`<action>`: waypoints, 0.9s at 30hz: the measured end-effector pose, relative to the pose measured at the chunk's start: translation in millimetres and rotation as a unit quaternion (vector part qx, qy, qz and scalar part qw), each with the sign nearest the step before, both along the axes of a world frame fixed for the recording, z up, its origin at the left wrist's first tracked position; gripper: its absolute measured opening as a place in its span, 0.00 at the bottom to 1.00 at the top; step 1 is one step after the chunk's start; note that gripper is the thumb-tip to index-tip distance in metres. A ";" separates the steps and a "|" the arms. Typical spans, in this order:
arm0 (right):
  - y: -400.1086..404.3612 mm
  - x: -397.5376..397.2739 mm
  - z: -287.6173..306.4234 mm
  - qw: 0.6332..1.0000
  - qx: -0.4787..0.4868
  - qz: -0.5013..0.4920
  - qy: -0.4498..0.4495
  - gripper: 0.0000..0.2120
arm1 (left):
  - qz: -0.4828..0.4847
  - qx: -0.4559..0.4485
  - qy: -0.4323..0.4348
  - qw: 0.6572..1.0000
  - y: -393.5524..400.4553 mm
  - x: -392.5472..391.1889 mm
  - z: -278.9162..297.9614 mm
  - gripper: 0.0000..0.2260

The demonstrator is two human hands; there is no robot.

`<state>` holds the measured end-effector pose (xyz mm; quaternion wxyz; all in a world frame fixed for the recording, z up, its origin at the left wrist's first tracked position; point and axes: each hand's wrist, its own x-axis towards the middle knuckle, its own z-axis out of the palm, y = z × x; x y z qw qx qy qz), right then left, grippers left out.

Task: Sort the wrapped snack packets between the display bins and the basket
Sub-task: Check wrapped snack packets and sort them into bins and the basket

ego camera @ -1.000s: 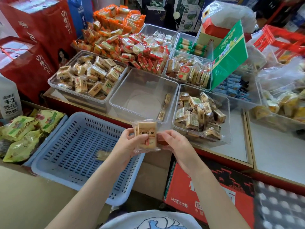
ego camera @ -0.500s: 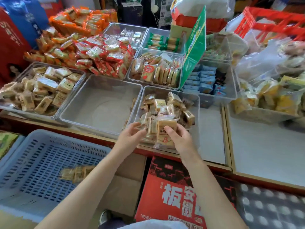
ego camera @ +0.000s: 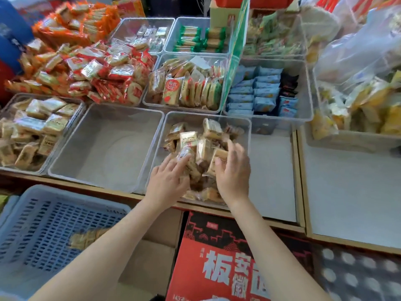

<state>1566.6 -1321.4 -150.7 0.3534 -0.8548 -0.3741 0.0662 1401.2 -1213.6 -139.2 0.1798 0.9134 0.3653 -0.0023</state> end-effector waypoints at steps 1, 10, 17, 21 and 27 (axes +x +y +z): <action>1.8 -3.0 -3.4 0.999 -0.017 0.035 -0.016 0.28 | 0.001 -0.004 0.009 1.000 -0.2 -2.9 -3.4 0.30; 24.3 33.1 -13.5 0.994 -0.087 0.029 0.061 0.35 | 0.012 -0.090 0.038 0.995 5.3 4.6 -19.7 0.31; 25.7 9.0 11.2 0.992 -0.087 0.087 0.009 0.39 | -0.013 -0.101 -0.005 0.995 14.5 -7.2 -3.8 0.30; 48.9 -28.5 35.0 0.993 -0.025 0.110 0.023 0.33 | 0.035 -0.067 -0.095 0.993 26.2 -53.9 1.8 0.30; 134.5 -74.1 50.5 0.974 -0.030 0.217 0.061 0.26 | 0.132 -0.013 -0.044 0.990 84.9 -142.0 -19.9 0.36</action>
